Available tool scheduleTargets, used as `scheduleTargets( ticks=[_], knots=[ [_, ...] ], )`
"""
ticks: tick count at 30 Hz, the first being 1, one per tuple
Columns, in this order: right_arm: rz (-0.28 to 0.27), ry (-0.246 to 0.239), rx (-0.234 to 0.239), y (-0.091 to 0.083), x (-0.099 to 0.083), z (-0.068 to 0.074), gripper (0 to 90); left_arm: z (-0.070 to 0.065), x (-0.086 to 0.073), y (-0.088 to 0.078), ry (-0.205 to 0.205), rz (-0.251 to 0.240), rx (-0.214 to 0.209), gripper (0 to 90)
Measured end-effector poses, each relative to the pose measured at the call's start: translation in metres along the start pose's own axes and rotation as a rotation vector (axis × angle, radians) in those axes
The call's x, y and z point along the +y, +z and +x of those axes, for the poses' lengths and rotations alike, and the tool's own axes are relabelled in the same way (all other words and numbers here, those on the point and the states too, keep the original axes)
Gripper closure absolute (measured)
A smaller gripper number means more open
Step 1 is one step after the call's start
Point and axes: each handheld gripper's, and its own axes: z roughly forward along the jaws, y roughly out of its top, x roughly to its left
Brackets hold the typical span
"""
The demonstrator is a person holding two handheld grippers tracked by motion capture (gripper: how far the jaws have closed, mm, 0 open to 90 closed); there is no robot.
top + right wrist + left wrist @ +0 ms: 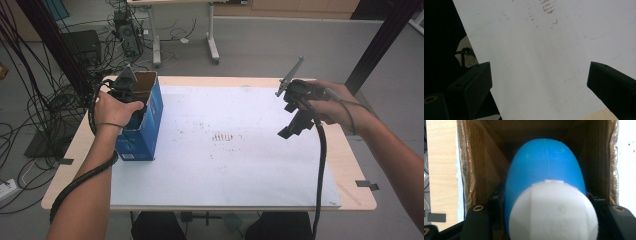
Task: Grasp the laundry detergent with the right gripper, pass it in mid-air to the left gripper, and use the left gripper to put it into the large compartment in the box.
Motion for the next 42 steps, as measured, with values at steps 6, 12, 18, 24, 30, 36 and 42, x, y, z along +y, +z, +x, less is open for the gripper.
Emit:
scheduleTargets(
  ticks=[6,12,18,24,30,36,42],
  knots=[
    [-0.005,-0.001,-0.003,-0.0002,0.0007,-0.0002,5.7,0.001,0.0002,0.0002,-0.005,0.0,-0.003,37.5],
    [-0.006,0.0,0.002,-0.0002,0.0006,-0.0005,5.7,0.0014,0.0002,0.0006,-0.005,-0.005,-0.005,37.5],
    [-0.008,0.003,-0.001,-0.0014,0.0006,-0.0004,5.7,0.0017,-0.0001,0.0004,-0.008,-0.003,-0.006,37.5],
    [-0.008,0.003,0.002,-0.0012,0.0005,-0.0009,5.7,0.0013,0.0001,0.0006,-0.007,-0.003,-0.004,37.5],
    [-0.013,0.003,0.012,-0.0011,0.0005,-0.001,5.8,0.002,0.0004,0.0009,-0.011,-0.004,-0.006,37.5],
    [-0.013,0.006,0.01,-0.0018,-0.0002,-0.0025,5.8,0.0028,0.0004,0.0007,-0.011,-0.001,-0.009,37.5],
    [-0.013,0.004,0.013,-0.0013,0.0,-0.0018,5.7,0.0024,0.0004,0.0006,-0.011,0.0,-0.008,37.5]
  ],
)
